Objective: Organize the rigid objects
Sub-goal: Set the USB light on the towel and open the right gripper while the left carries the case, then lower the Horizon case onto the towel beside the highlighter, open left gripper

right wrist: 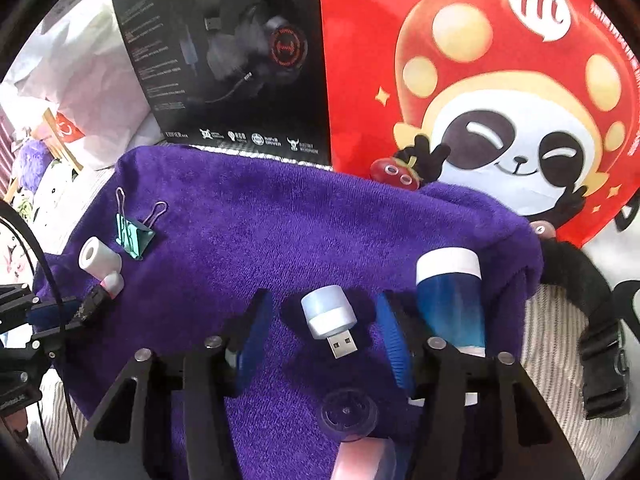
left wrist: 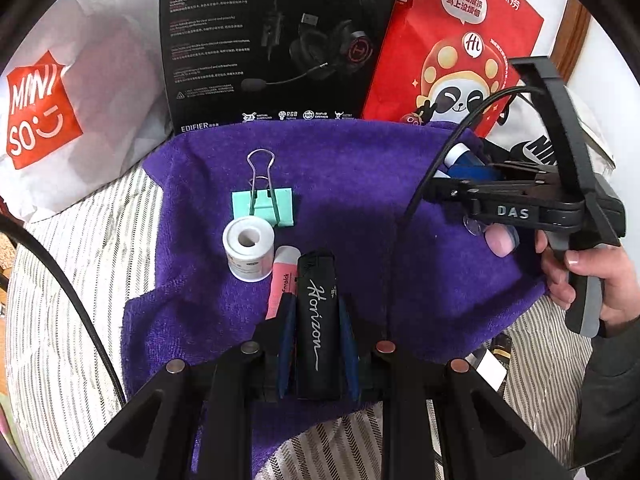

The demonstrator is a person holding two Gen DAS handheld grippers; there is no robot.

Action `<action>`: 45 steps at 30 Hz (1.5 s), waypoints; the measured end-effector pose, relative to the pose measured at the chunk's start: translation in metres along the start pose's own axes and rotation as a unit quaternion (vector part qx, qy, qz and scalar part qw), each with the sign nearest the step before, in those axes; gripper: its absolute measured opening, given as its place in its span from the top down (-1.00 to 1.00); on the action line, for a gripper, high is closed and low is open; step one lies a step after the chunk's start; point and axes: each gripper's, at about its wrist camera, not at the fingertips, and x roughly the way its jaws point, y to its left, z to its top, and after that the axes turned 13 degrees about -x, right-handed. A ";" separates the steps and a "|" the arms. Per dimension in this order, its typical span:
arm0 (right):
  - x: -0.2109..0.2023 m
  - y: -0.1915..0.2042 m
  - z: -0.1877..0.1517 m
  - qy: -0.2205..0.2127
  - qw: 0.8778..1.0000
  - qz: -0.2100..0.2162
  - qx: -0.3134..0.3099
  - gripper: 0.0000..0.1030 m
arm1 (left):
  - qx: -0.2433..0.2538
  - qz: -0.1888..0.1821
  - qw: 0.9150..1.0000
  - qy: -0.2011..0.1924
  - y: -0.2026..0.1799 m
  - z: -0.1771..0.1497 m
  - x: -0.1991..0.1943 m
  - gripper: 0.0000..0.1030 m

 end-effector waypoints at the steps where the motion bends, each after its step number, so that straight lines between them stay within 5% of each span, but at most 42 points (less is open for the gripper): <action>1: -0.005 0.001 -0.001 -0.003 1.000 -0.001 -0.001 -0.06 | 0.000 -0.001 1.000 0.000 0.000 0.000 0.001 0.59; 19: -0.097 0.002 -0.050 -0.050 0.998 -0.031 -0.006 -0.13 | 0.017 0.011 1.000 0.005 -0.012 -0.003 0.019 0.60; 26: -0.106 0.005 -0.079 -0.046 0.999 -0.002 0.016 -0.15 | 0.010 -0.008 1.000 0.012 -0.012 -0.006 0.016 0.32; 30: -0.115 0.010 -0.094 -0.049 0.999 -0.002 0.025 -0.15 | -0.003 0.009 1.000 0.001 -0.012 -0.014 -0.003 0.33; 36: -0.132 0.000 -0.121 -0.054 0.996 -0.004 0.064 -0.16 | 0.034 -0.037 0.999 -0.015 -0.051 -0.036 -0.052 0.29; 45: -0.159 -0.024 -0.161 -0.055 0.990 -0.021 0.125 -0.16 | 0.000 -0.042 0.998 0.039 -0.072 -0.058 -0.021 0.19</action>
